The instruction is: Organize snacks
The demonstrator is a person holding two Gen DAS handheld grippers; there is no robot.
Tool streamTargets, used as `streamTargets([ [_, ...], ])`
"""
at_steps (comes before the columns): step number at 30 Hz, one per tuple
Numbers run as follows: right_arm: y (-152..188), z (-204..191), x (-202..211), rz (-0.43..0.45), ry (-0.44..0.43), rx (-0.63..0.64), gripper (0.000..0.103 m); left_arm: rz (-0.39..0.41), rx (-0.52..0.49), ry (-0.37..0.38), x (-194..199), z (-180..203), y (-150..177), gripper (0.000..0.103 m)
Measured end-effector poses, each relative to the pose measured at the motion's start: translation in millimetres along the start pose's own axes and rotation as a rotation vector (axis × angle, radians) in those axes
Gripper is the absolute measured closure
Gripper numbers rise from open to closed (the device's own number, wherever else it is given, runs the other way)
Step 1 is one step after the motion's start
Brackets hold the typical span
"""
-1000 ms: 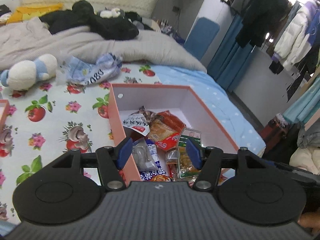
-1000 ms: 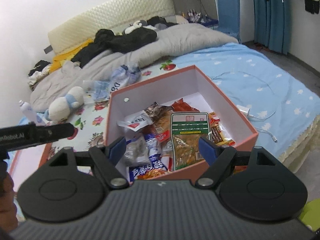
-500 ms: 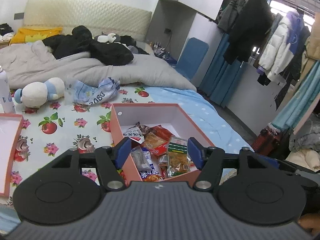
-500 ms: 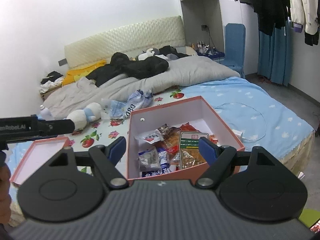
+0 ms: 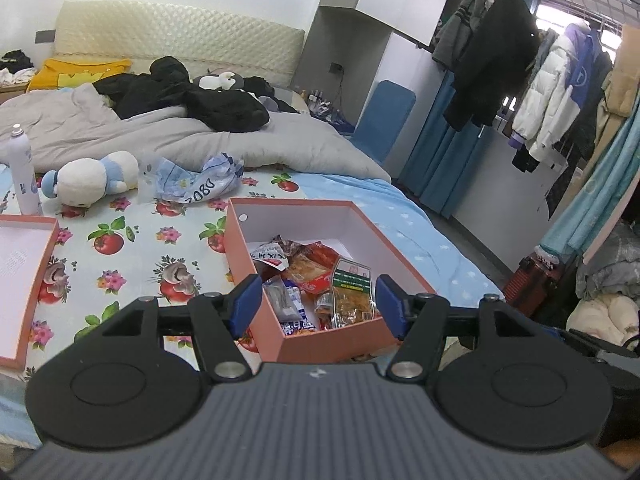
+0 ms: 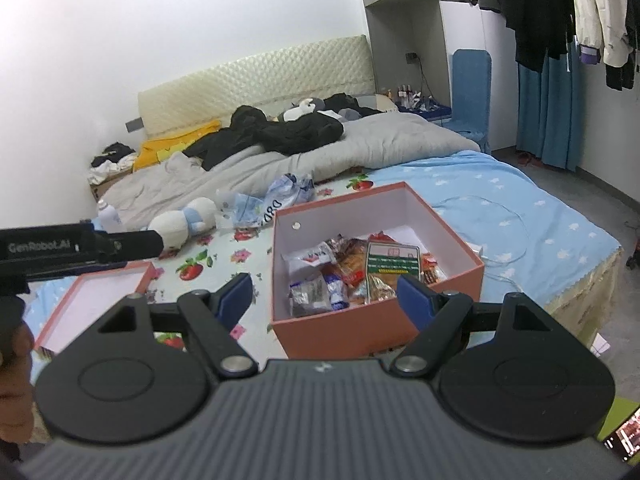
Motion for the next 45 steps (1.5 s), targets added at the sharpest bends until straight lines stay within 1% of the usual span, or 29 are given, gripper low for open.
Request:
streamTargets([
  [9, 8.3, 2.3, 3.2, 0.005, 0.002, -0.009, 0.022, -0.015, -0.013, -0.021, 3.6, 3.6, 14.8, 0.035],
  [13, 7.0, 4.9, 4.9, 0.015, 0.012, -0.018, 0.022, -0.018, -0.019, -0.032, 3.3, 2.0, 17.8, 0.035],
  [16, 7.2, 7.0, 7.5, 0.021, 0.009, -0.014, 0.022, -0.021, -0.009, -0.028, 3.6, -0.1, 19.0, 0.035],
  [24, 5.8, 10.7, 10.5, 0.039, 0.009, -0.019, 0.022, -0.008, -0.037, -0.034, 7.3, 2.3, 19.7, 0.035],
  [37, 6.6, 1.0, 9.0, 0.042, -0.001, 0.008, 0.022, 0.006, -0.029, -0.039, 14.0, 4.0, 20.8, 0.035],
  [45, 8.2, 1.2, 11.6, 0.055, -0.009, 0.004, 0.022, 0.018, -0.029, -0.046, 17.7, 4.5, 20.7, 0.035],
])
Point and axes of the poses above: each gripper's, at about its wrist camera, not at the fingertips, and x roughly against the way its jaws point, z to its right, y to its underside, the point moved 2 cm from there along -x, roughly the way its jaws point, and after that the axes turned 8 degrees about -z, right-handed, at the moved point
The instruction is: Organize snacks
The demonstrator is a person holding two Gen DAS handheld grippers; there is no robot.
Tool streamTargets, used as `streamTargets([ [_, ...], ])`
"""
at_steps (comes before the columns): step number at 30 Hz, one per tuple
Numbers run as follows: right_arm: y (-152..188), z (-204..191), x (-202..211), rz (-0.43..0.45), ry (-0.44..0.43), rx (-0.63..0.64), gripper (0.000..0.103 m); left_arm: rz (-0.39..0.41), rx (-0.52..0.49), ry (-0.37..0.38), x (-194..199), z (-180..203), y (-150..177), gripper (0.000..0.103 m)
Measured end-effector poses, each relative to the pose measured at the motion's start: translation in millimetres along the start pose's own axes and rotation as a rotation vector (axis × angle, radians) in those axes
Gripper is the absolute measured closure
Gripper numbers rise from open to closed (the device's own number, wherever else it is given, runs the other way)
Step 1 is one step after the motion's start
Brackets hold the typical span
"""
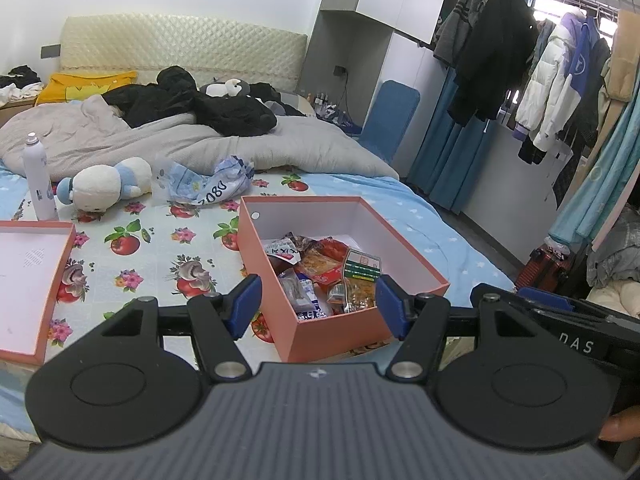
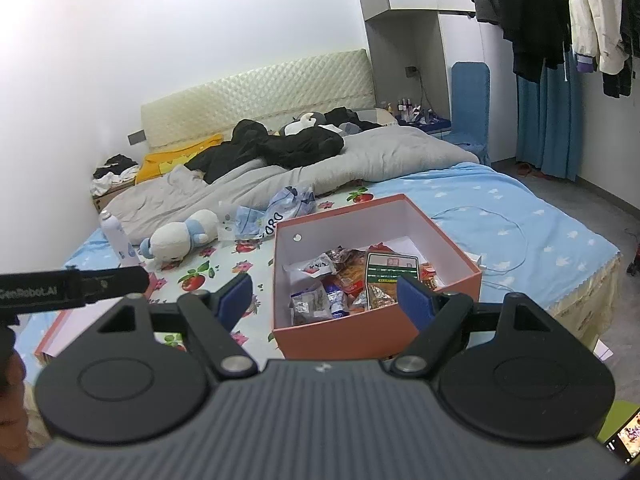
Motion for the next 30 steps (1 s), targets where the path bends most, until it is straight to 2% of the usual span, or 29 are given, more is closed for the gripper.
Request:
streamTargets([
  [11, 0.4, 0.3, 7.6, 0.026, -0.008, 0.006, 0.022, 0.015, -0.006, -0.002, 10.4, 2.5, 0.2, 0.035],
  [13, 1.0, -0.6, 9.2, 0.030, -0.008, 0.011, 0.022, 0.005, 0.002, 0.010, 9.3, 0.5, -0.8, 0.028],
  [15, 1.2, 0.6, 10.4, 0.031, -0.010, 0.003, 0.022, 0.012, 0.012, 0.009, 9.5, -1.2, -1.1, 0.008],
  [17, 0.1, 2.7, 10.5, 0.031, 0.002, -0.005, 0.021, 0.027, 0.015, -0.011, 10.2, -1.6, -1.6, 0.002],
  [19, -0.9, 5.2, 10.8, 0.038, 0.021, -0.010, 0.000, 0.024, 0.011, -0.033, 9.2, -2.9, -3.4, 0.001],
  [23, -2.0, 8.2, 12.1, 0.049, 0.017, -0.035, 0.000, 0.015, 0.005, -0.066, 7.9, -4.7, -4.1, 0.001],
  [30, -1.3, 8.5, 9.7, 0.039, 0.028, -0.036, 0.000, 0.008, -0.005, -0.081, 6.8, -4.0, -5.0, 0.000],
])
Point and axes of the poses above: each gripper's, at about its wrist camera, not at the fingertips, and x roughly against the way its jaws point, z to its right, y to its underside, the point moved 2 cm from there along -x, roughly the way its jaws point, and after that the axes turned 8 degrees about -z, right-handed, at the moved point
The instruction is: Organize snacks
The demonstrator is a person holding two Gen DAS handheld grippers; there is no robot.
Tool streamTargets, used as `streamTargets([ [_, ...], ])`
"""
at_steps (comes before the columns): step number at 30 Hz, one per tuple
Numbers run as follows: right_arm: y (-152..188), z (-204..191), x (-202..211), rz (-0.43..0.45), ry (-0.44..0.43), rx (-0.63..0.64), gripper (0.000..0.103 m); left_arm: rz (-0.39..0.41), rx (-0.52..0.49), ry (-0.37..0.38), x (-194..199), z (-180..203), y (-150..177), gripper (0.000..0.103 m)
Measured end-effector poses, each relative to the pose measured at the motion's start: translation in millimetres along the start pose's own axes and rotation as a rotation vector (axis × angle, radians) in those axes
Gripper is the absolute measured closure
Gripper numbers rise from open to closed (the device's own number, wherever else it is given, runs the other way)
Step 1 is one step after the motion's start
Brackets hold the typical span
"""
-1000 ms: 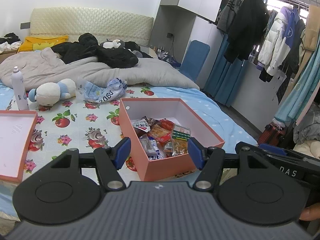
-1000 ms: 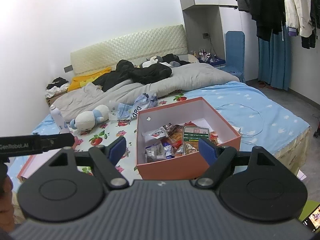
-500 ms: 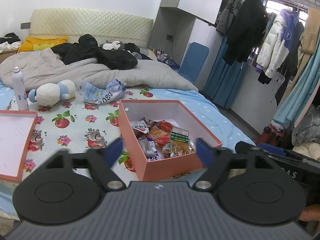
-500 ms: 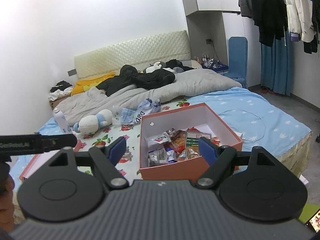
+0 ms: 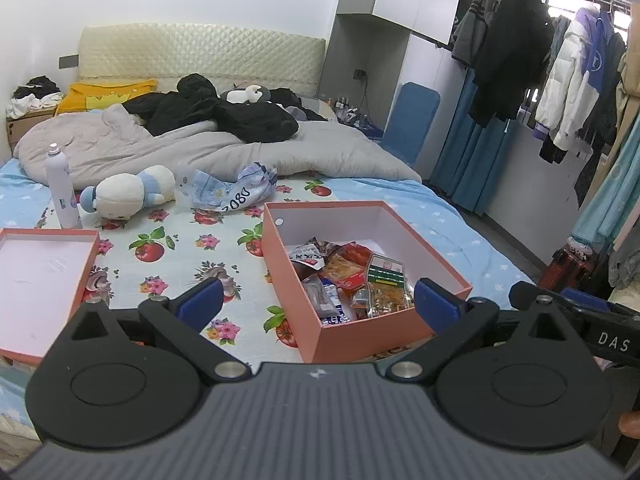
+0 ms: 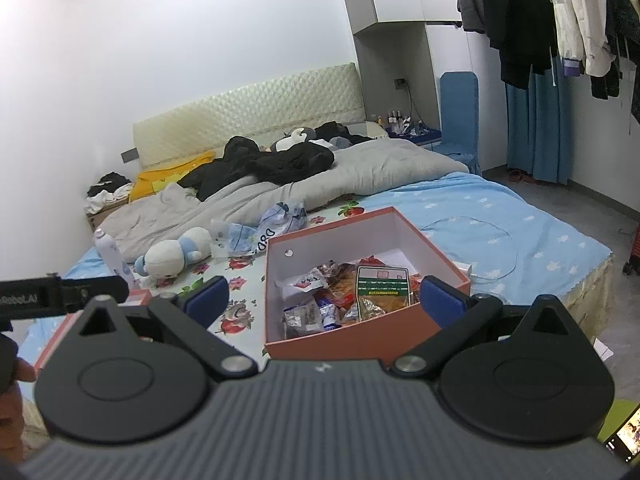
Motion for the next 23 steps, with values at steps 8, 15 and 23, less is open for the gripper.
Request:
streamTargets([
  [8, 0.6, -1.3, 0.2, 0.001, 0.004, 0.001, 0.000, -0.011, -0.025, -0.030, -1.0, 3.1, 0.0, 0.000],
  [15, 0.6, -1.9, -0.2, 0.000, 0.002, 0.000, 0.000, -0.030, -0.027, -0.046, -2.3, 3.7, 2.4, 0.000],
  [23, 0.9, -2.1, 0.7, 0.006, 0.004, 0.001, 0.000, -0.021, -0.026, -0.044, -1.3, 4.3, 2.5, 0.000],
])
Point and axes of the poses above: each gripper's, at about its wrist camera, not at the fingertips, and x roughly against the way its jaws point, z to its right, y to its underside, the point moved 2 cm from there along -x, roughly the way its jaws point, and after that the axes turned 8 degrees about -z, right-handed, at the moved point
